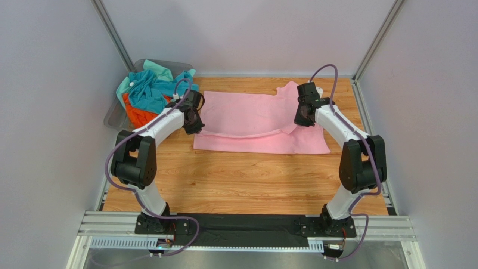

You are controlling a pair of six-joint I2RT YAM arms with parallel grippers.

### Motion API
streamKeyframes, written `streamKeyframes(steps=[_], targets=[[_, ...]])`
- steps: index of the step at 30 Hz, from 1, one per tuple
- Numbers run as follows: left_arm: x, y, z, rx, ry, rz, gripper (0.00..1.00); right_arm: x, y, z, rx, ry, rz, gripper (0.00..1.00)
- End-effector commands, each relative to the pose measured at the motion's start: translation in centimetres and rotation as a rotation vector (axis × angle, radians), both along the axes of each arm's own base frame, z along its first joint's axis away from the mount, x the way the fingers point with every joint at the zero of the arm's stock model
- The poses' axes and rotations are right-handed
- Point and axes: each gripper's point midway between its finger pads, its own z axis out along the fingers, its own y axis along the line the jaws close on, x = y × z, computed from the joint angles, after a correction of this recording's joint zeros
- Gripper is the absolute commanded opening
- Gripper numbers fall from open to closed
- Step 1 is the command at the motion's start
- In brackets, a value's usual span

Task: Fold and stack the t-shirts
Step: Fold the tshirt

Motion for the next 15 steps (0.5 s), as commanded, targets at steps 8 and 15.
streamKeyframes(steps=[8,15], targets=[[3.5,0.9,1.2,0.063,-0.030,0.022,0.39,6.1,-0.3,-0.2,0.025,-0.043,-0.022,0.32],[2.8,-1.4,4.7,-0.035,-0.112,-0.074,0.99,4.5,0.3,1.7,0.072,-0.065,0.002,0.80]])
